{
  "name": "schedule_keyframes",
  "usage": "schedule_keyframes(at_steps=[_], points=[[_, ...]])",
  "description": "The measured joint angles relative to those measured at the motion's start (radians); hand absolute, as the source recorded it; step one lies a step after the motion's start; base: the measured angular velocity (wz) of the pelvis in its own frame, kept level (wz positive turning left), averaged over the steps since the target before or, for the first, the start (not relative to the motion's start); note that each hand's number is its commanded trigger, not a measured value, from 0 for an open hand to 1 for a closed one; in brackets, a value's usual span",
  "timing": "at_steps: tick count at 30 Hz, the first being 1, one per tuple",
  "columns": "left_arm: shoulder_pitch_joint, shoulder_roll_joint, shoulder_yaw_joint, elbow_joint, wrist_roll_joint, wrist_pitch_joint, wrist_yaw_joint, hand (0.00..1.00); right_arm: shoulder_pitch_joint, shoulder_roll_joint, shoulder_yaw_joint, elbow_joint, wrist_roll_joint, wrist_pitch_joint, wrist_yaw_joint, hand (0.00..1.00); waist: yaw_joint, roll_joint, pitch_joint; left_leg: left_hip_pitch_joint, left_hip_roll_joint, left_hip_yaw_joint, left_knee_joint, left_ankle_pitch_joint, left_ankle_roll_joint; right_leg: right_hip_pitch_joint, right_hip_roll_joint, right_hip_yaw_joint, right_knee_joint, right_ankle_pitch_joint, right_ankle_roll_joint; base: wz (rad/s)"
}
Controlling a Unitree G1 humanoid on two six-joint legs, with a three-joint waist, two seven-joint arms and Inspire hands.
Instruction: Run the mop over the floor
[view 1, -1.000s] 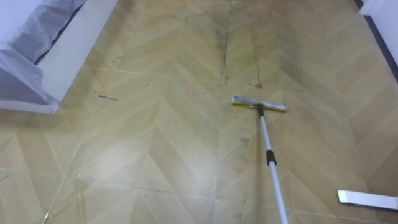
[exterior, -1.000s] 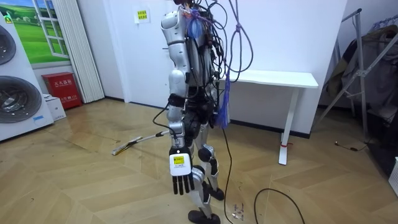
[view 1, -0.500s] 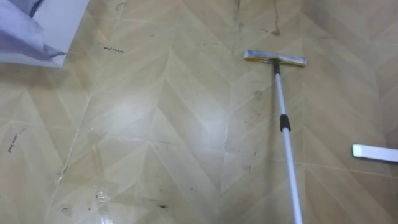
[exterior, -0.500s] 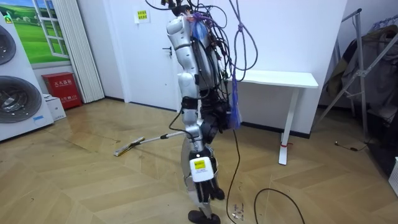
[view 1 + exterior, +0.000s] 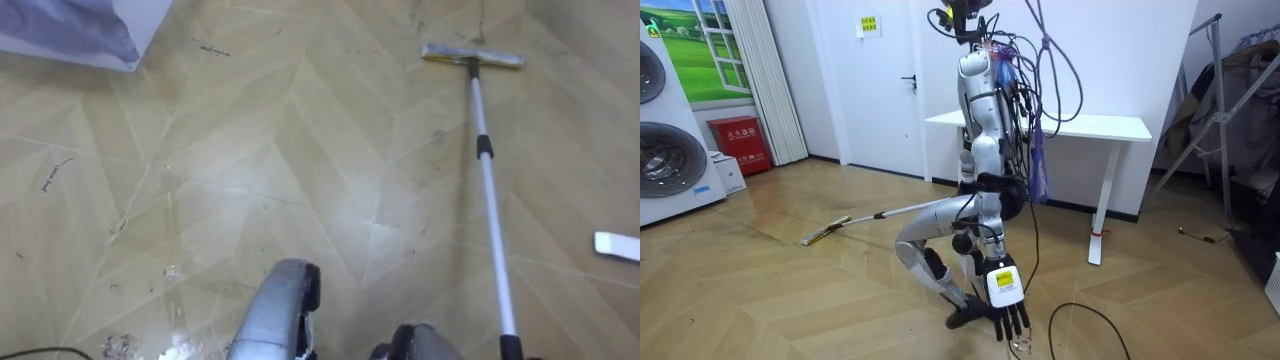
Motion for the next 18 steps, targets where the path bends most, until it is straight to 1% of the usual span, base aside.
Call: schedule_keyframes(at_steps=[1,2,3,4,5,6,7,8,9,10,11,12,13,14,15,16,17,18], points=[[0.011,0.002,0.000,0.000,0.001,-0.008,-0.014,0.00,0.012,-0.009,0.009,0.001,0.026,-0.004,0.013,1.00,-0.002,-0.002,-0.0026,0.029,-0.001,0.000,-0.128,-0.028,-0.002,0.014,0.002,0.001,-0.003,-0.011,0.022,0.37],[0.012,0.009,0.001,0.001,0.010,-0.009,-0.033,0.00,0.037,-0.020,0.036,0.001,0.067,-0.005,0.022,1.00,-0.002,0.013,-0.0130,0.081,0.000,-0.003,-0.322,-0.049,-0.002,0.015,0.005,-0.004,0.003,-0.018,0.035,0.38],[0.012,0.010,0.003,0.001,0.027,-0.009,-0.042,0.00,0.052,-0.028,0.047,0.000,0.087,-0.005,0.026,1.00,-0.003,0.025,-0.0192,0.113,0.000,-0.004,-0.425,-0.056,-0.003,0.012,0.006,-0.009,0.011,-0.025,0.041,0.34],[0.012,0.011,0.004,0.011,0.048,-0.006,-0.064,0.00,0.090,-0.044,0.070,0.000,0.120,-0.008,0.038,1.00,-0.006,0.050,-0.0240,0.186,-0.001,-0.013,-0.618,-0.073,0.004,0.010,0.009,-0.023,0.026,-0.047,0.050,0.24],[0.010,0.012,0.006,0.021,0.080,0.000,-0.091,0.00,0.132,-0.058,0.084,-0.001,0.127,-0.008,0.046,1.00,-0.014,0.073,-0.0296,0.257,0.001,-0.013,-0.761,-0.089,0.012,0.011,0.009,-0.036,0.038,-0.068,0.062,0.23],[0.007,0.013,0.007,0.028,0.088,0.005,-0.099,0.00,0.155,-0.061,0.088,-0.001,0.127,-0.008,0.045,1.00,-0.022,0.080,-0.0319,0.280,0.000,-0.011,-0.798,-0.138,0.027,0.011,0.005,-0.039,0.043,-0.078,0.069,0.29],[-0.003,0.013,0.009,0.048,0.088,0.013,-0.115,0.00,0.203,-0.067,0.087,0.002,0.125,-0.007,0.044,1.00,-0.039,0.085,-0.0344,0.295,-0.025,0.000,-0.832,-0.207,0.069,0.013,-0.017,-0.041,0.042,-0.088,0.082,0.37],[-0.009,0.010,0.010,0.048,0.088,0.013,-0.124,0.00,0.254,-0.074,0.089,0.003,0.125,-0.007,0.044,1.00,-0.056,0.097,-0.0426,0.300,-0.050,0.005,-0.834,-0.240,0.102,0.023,-0.042,-0.038,0.040,-0.084,0.104,0.38],[-0.012,0.009,0.011,0.049,0.088,0.014,-0.124,0.00,0.281,-0.076,0.091,0.003,0.124,-0.007,0.042,1.00,-0.065,0.098,-0.0430,0.307,-0.064,0.009,-0.833,-0.260,0.125,0.027,-0.055,-0.030,0.049,-0.083,0.106,0.29],[-0.019,0.010,0.017,0.048,0.087,0.012,-0.119,0.00,0.323,-0.074,0.090,0.004,0.124,-0.006,0.038,1.00,-0.086,0.099,-0.0423,0.319,-0.094,0.007,-0.818,-0.292,0.144,-0.002,-0.048,0.022,0.128,-0.047,0.114,0.18],[-0.020,0.009,0.023,0.045,0.087,0.012,-0.114,0.00,0.343,-0.071,0.091,0.004,0.124,-0.005,0.036,1.00,-0.094,0.103,-0.0437,0.322,-0.104,0.004,-0.807,-0.307,0.152,-0.031,-0.045,0.055,0.182,0.002,0.112,0.14],[-0.020,0.010,0.025,0.031,0.087,0.010,-0.106,0.00,0.376,-0.059,0.091,0.004,0.124,0.000,0.030,1.00,-0.100,0.127,-0.0437,0.335,-0.106,-0.010,-0.778,-0.344,0.162,-0.086,-0.017,0.106,0.281,0.112,0.119,0.00],[-0.022,0.011,0.021,0.010,0.087,0.010,-0.091,0.00,0.397,-0.039,0.093,-0.003,0.125,0.016,0.025,1.00,-0.109,0.135,-0.0437,0.348,-0.105,-0.014,-0.770,-0.372,0.168,-0.138,0.017,0.145,0.339,0.155,0.128,-0.10],[-0.031,0.009,0.020,-0.002,0.088,0.004,-0.086,0.00,0.400,-0.017,0.092,-0.004,0.130,0.026,0.015,1.00,-0.119,0.144,-0.0413,0.359,-0.104,-0.016,-0.771,-0.384,0.176,-0.185,0.040,0.159,0.337,0.150,0.134,-0.11],[-0.037,0.008,0.019,-0.002,0.089,0.003,-0.086,0.00,0.400,-0.006,0.091,-0.004,0.132,0.027,0.008,1.00,-0.128,0.150,-0.0401,0.366,-0.104,-0.017,-0.773,-0.389,0.181,-0.201,0.049,0.157,0.311,0.146,0.143,-0.03],[-0.041,0.005,0.020,-0.005,0.089,0.000,-0.087,0.00,0.400,0.012,0.088,-0.003,0.137,0.027,-0.005,1.00,-0.134,0.159,-0.0379,0.383,-0.105,-0.017,-0.780,-0.404,0.189,-0.220,0.070,0.154,0.230,0.140,0.151,-0.10],[-0.037,0.001,0.021,-0.006,0.089,-0.004,-0.087,0.00,0.398,0.025,0.077,-0.004,0.138,0.029,-0.017,1.00,-0.129,0.161,-0.0354,0.405,-0.106,-0.016,-0.791,-0.422,0.191,-0.233,0.092,0.149,0.125,0.139,0.151,-0.17],[-0.034,0.001,0.021,-0.005,0.089,-0.002,-0.087,0.00,0.392,0.029,0.075,-0.004,0.137,0.032,-0.022,1.00,-0.128,0.161,-0.0322,0.419,-0.108,-0.016,-0.798,-0.428,0.192,-0.235,0.097,0.142,0.074,0.140,0.149,-0.33]])
